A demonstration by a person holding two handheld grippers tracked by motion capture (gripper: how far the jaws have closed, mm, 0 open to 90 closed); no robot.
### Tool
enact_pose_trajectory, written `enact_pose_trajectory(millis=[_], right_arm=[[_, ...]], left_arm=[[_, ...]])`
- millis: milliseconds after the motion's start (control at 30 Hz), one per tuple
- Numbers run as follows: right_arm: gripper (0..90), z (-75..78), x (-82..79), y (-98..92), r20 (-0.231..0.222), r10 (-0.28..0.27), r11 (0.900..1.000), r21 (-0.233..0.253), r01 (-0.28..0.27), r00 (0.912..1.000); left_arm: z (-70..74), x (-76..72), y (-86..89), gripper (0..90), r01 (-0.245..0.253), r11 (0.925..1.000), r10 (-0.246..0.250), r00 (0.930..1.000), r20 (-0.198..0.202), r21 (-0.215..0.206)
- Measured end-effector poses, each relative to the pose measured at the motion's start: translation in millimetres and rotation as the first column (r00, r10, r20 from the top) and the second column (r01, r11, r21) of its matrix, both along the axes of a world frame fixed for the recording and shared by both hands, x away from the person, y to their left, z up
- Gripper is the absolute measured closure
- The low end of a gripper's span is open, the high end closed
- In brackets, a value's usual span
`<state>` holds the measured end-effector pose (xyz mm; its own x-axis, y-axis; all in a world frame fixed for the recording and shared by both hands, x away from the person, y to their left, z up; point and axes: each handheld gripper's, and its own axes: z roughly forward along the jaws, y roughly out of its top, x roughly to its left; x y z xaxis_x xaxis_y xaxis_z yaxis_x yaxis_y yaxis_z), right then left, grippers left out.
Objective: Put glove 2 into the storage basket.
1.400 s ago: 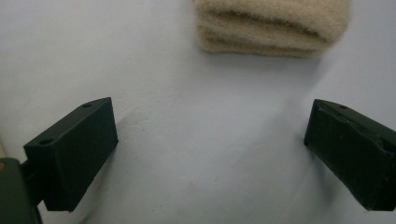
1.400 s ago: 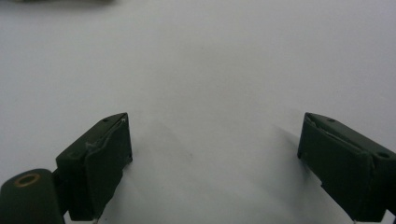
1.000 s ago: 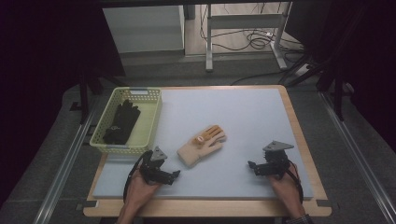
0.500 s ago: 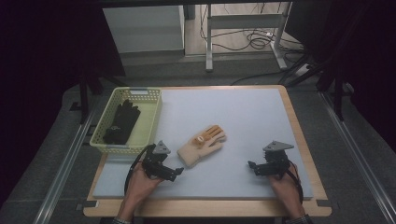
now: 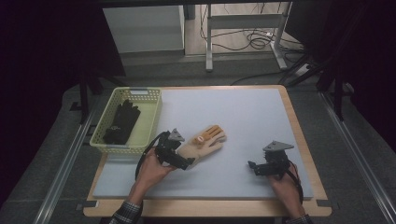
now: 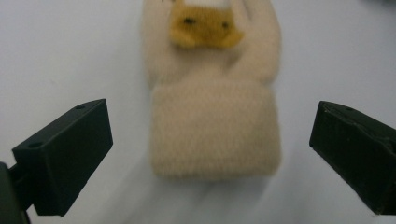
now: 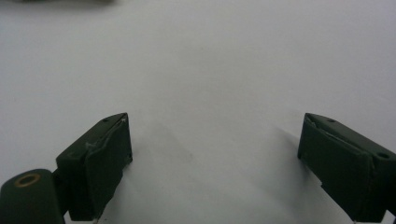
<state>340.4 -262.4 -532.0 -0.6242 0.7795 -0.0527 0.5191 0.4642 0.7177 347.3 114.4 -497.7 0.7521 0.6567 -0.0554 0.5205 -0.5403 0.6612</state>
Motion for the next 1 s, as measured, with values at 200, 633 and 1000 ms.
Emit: enact_pose_trajectory(millis=[200,633,1000], right_arm=[[9.5,0.0,0.0,0.0,0.0,0.0,1.0,0.001,0.0,1.0],[9.6,0.0,-0.1,0.0,0.0,0.0,1.0,0.001,0.0,1.0],[9.6,0.0,-0.1,-0.1,0.0,0.001,1.0,0.001,-0.001,1.0]], left_arm=[[2.1,15.6,-17.7,0.0,0.019,0.9995,-0.019,0.9998,-0.009,0.024],[-15.0,48.2,-51.8,0.0,0.052,0.9959,-0.049,0.9979,-0.042,0.074],[-27.9,58.0,-68.2,0.0,0.092,0.9846,-0.082,0.994,-0.072,0.149]])
